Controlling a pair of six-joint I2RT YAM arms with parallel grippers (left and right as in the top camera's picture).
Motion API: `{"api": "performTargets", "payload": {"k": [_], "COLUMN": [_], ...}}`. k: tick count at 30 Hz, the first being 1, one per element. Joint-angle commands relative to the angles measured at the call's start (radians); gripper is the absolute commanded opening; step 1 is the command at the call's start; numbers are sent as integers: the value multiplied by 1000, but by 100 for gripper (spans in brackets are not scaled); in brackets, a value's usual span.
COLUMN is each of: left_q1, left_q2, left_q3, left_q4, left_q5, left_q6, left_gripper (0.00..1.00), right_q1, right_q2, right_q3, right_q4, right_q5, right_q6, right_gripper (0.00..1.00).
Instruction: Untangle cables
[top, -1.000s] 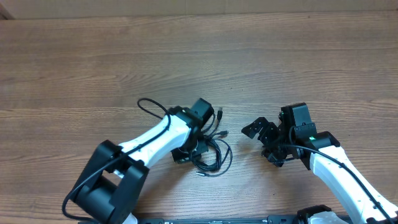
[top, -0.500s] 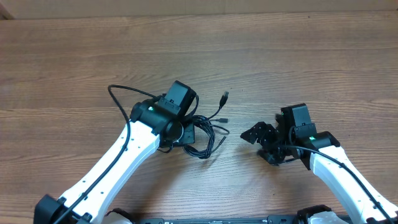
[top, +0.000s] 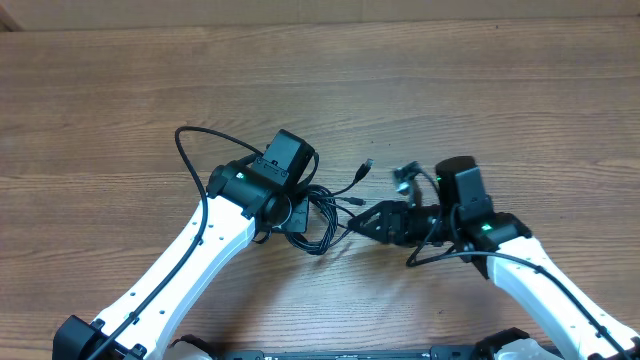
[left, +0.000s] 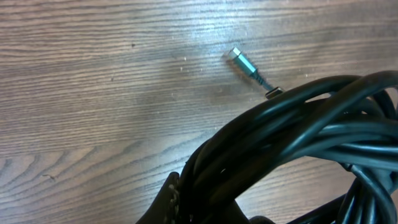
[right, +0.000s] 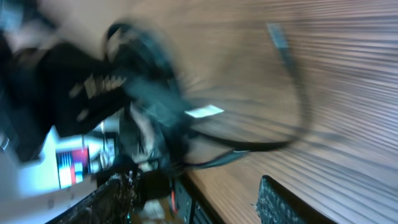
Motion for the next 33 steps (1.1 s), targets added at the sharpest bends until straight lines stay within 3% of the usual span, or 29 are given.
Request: {"api": "performTargets", "payload": {"k": [1, 8, 18, 23, 27, 33], "left_q1": [3, 3, -2, -24, -51, -50], "left_q2": [-9, -7, -5, -4, -3, -3], "left_q3": [23, 23, 23, 22, 22, 22], "left_q4": [9, 9, 5, -1, 0, 5], "left_q5": [-41, -27, 76, 75, 71, 5], "left_q6": [-99, -319, -341, -340, -340, -346], "left_gripper": [4, 4, 4, 4, 4, 4], "right_q1": [85, 151, 284, 290, 290, 289], "right_q2": [-3, -3, -3, -3, -3, -3], "right_q3": [23, 23, 24, 24, 24, 24], "right_q4": [63, 81, 127, 189, 207, 157], "right_q5": [-30, 158, 611, 621, 620, 479], "right_q6": [-29, 129, 141, 166, 178, 177], "right_gripper": [62, 52, 46, 30, 6, 4]}}
